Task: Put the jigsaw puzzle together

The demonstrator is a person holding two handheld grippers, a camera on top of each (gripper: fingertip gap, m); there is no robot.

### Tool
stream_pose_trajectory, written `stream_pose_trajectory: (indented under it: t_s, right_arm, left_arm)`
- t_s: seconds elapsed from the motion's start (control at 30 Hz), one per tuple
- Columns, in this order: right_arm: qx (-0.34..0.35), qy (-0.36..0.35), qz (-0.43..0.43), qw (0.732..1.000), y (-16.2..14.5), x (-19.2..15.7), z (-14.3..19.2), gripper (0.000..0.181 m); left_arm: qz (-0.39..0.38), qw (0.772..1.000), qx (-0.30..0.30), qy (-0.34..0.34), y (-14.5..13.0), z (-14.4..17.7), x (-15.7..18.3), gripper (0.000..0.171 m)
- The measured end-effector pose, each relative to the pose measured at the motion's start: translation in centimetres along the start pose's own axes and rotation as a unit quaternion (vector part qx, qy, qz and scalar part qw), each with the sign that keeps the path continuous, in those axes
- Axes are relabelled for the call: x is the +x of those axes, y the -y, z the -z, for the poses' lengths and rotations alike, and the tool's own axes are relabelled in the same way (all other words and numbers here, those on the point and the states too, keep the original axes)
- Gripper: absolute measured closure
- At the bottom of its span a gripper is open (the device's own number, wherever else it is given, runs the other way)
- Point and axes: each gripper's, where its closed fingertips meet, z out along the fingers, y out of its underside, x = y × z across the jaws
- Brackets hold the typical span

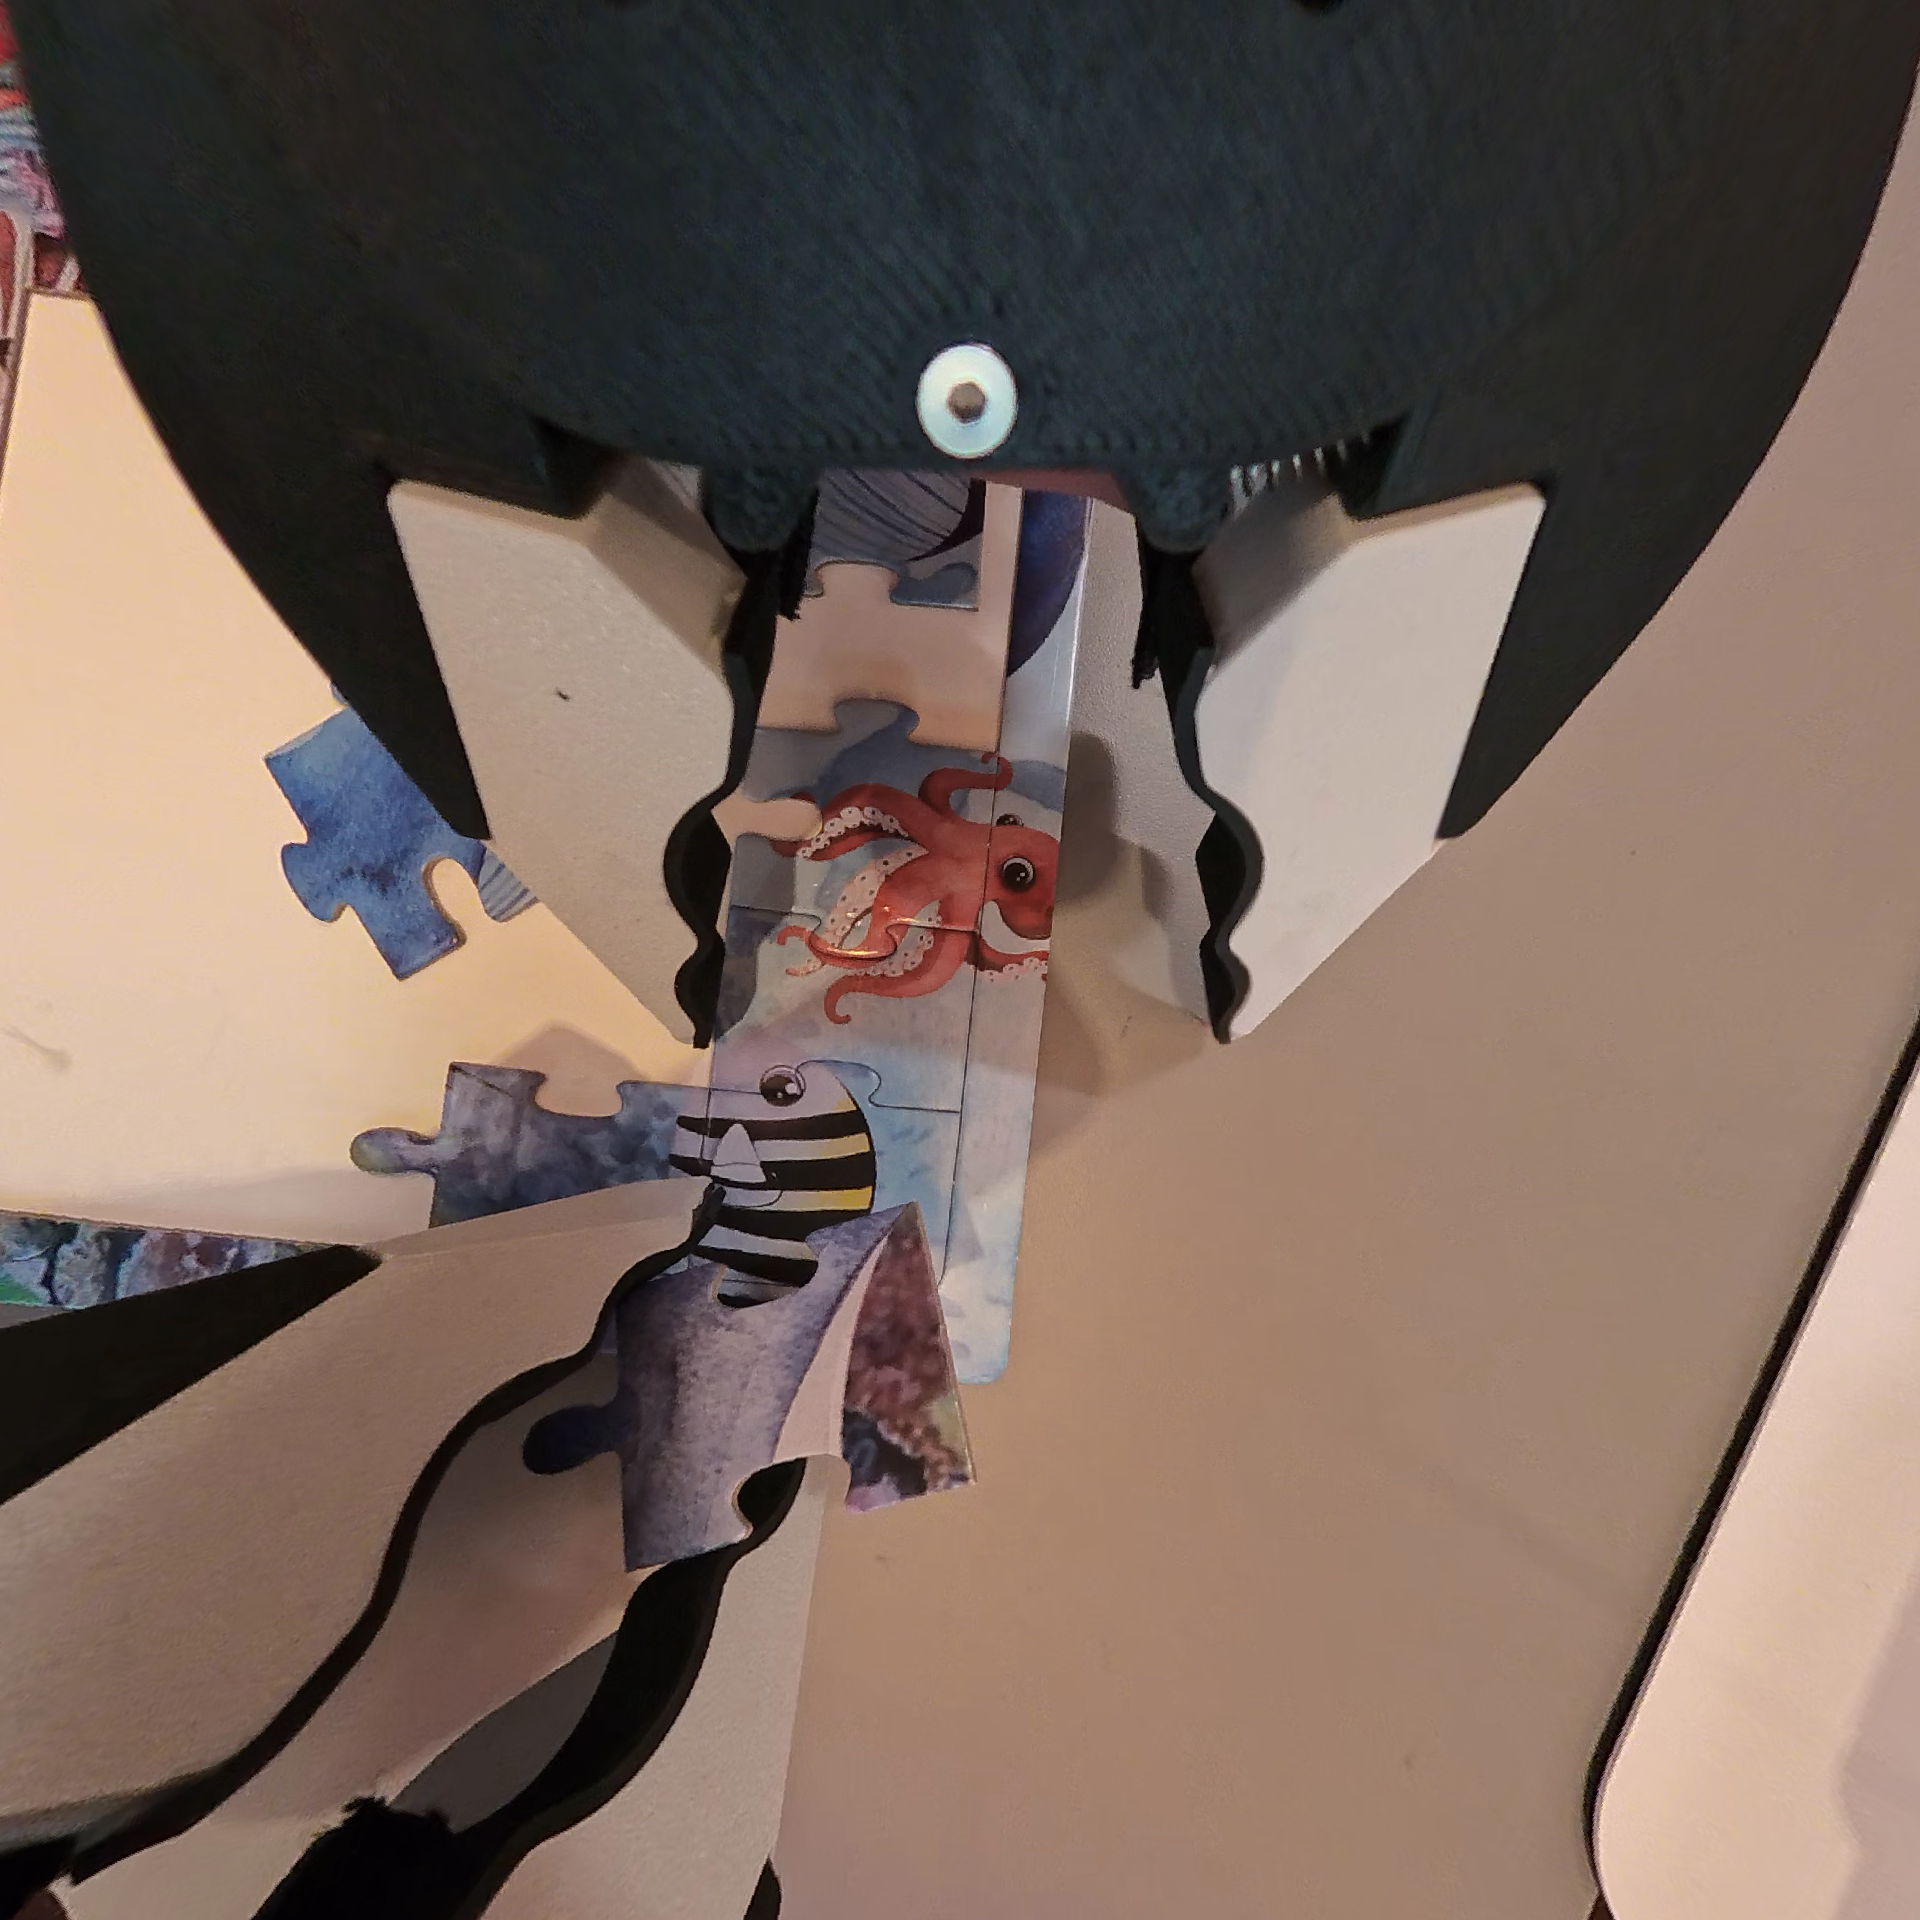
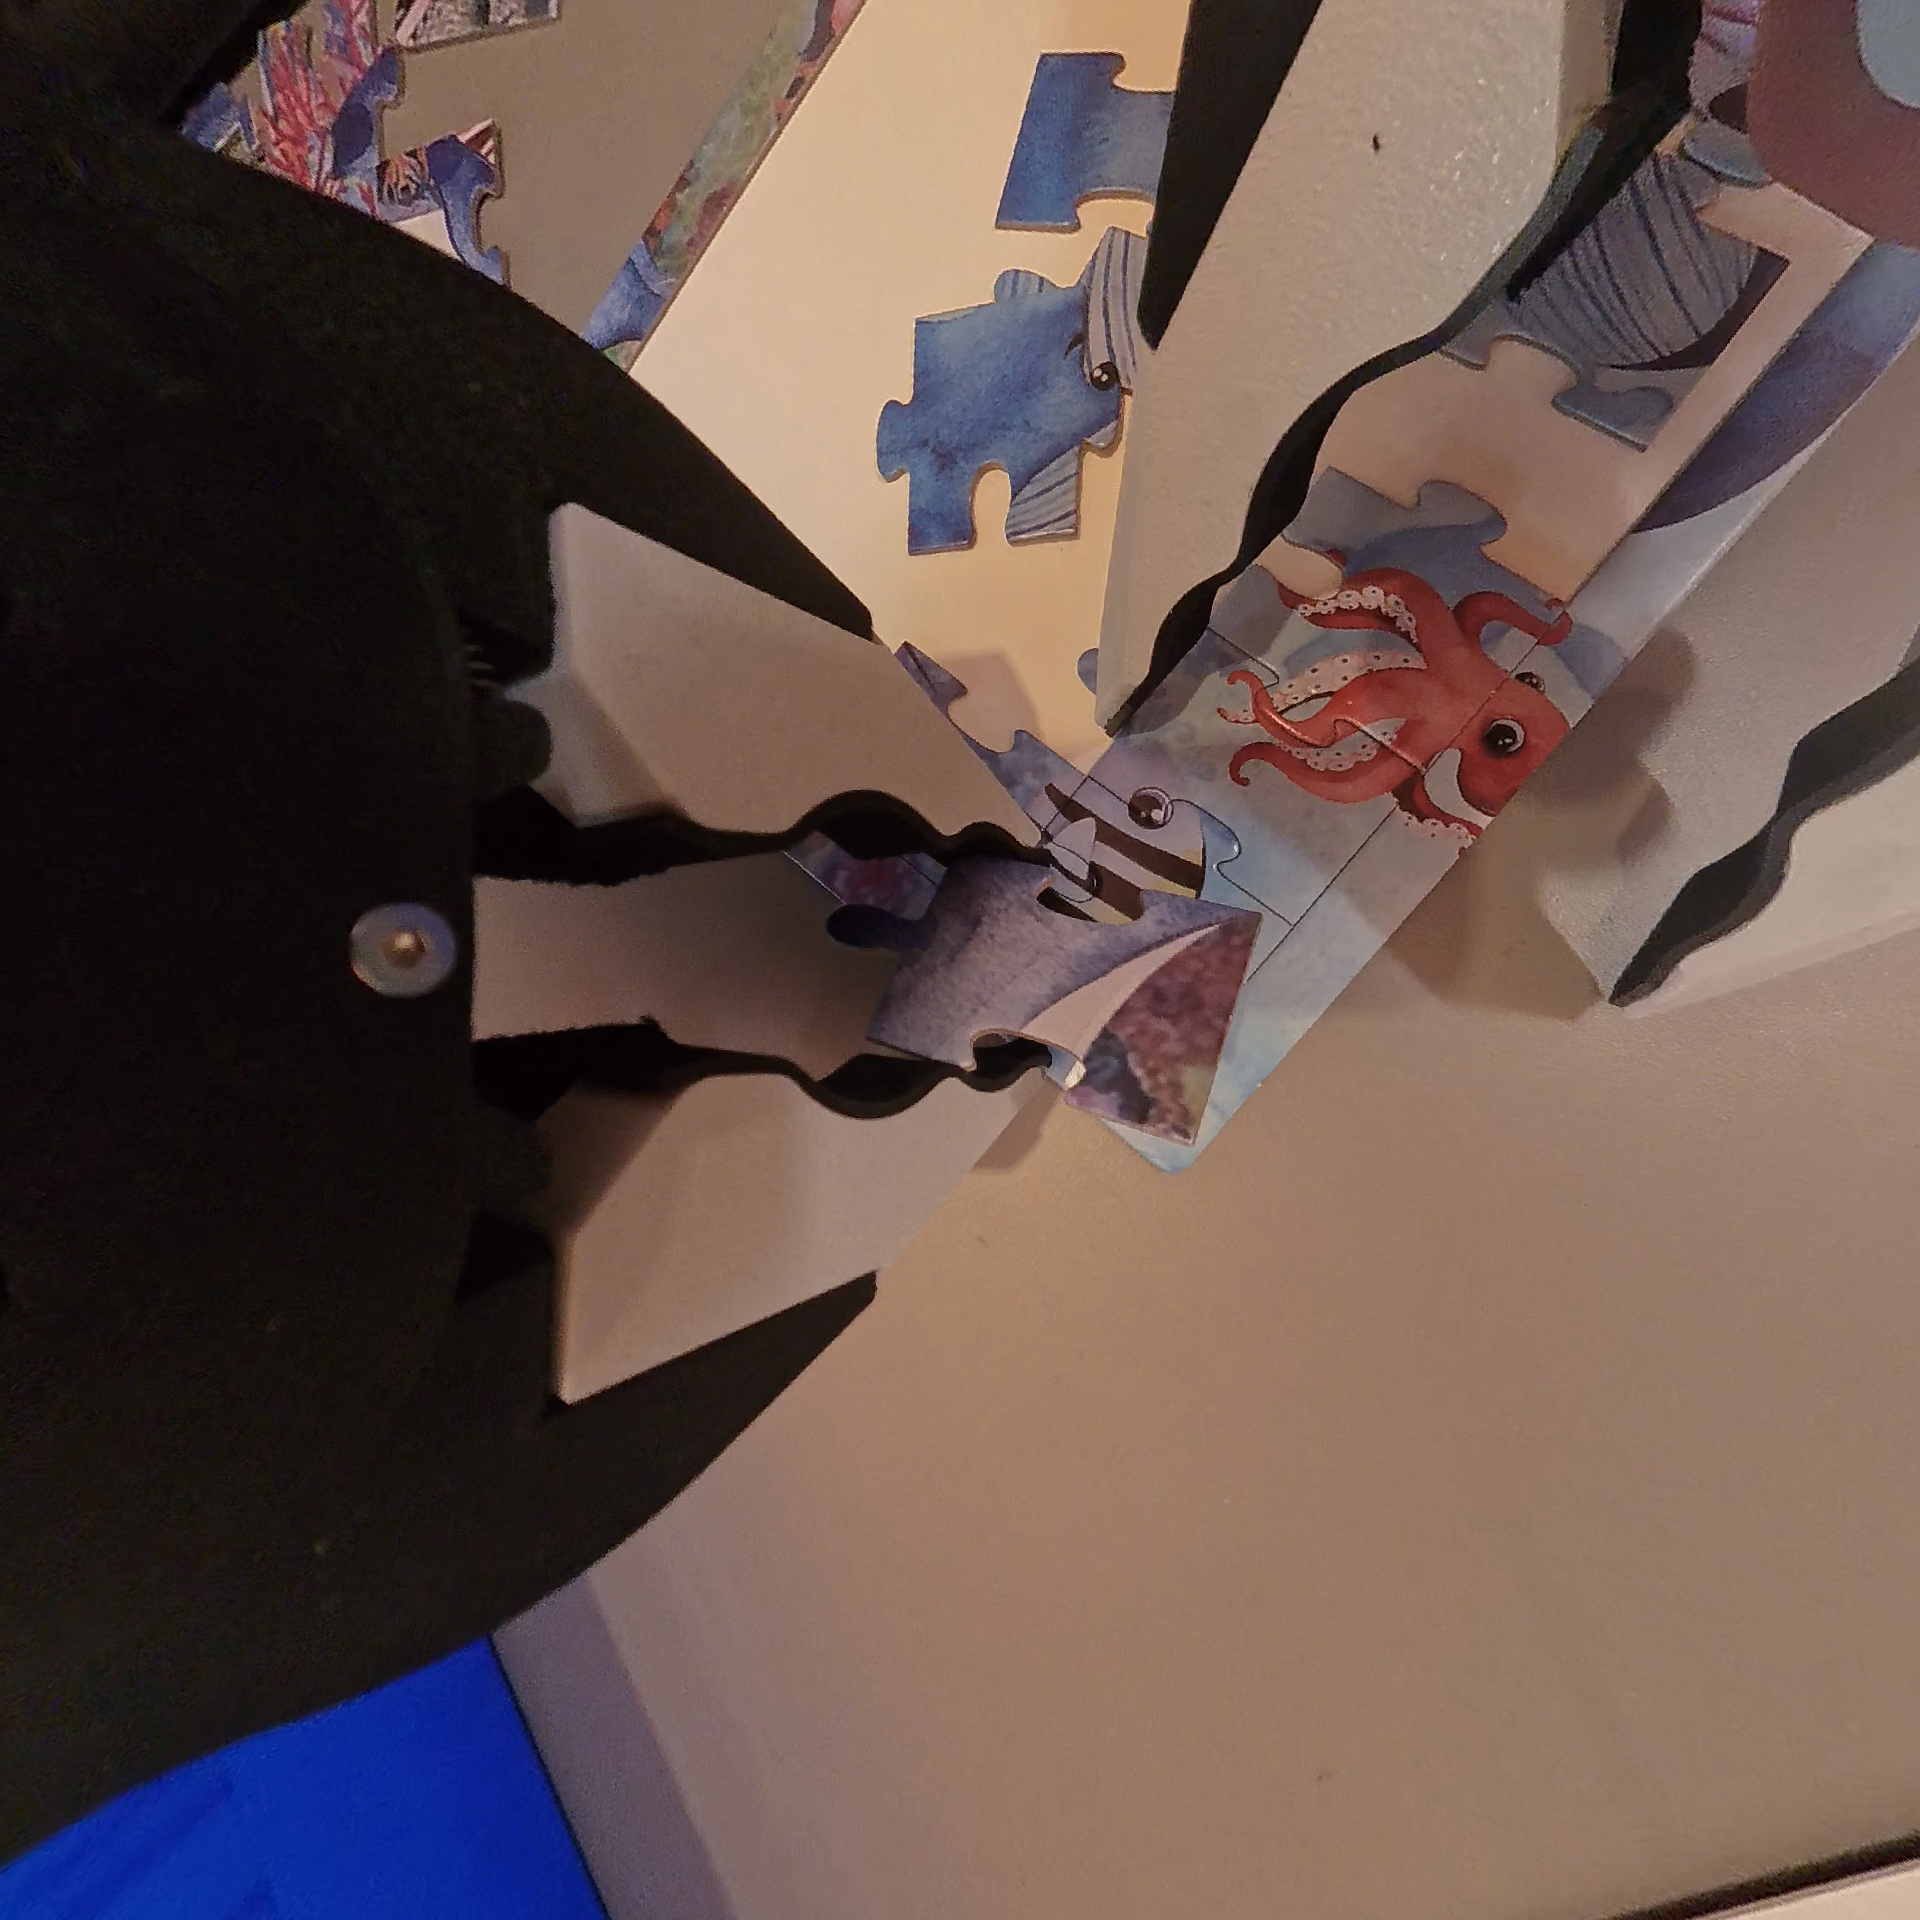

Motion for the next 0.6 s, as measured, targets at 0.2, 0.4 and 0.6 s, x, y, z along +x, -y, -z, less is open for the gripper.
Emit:
stream_pose_trajectory:
  t_s: [0.2,0.4,0.6]
  right_arm:
    - [0.001,0.001,0.0,1.0,0.0,0.0,0.0,0.149]
    - [0.003,0.004,0.001,1.0,0.0,0.0,0.0,0.149]
    - [0.022,0.005,-0.002,1.0,0.5,0.3,0.6,0.149]
  left_arm:
    - [0.045,0.998,0.024,-0.035,0.5,-0.3,0.8,0.062]
    - [0.033,0.999,0.017,-0.004,-0.2,0.1,-0.7,0.072]
    - [0.046,0.997,0.068,-0.013,1.2,1.9,-1.3,0.093]
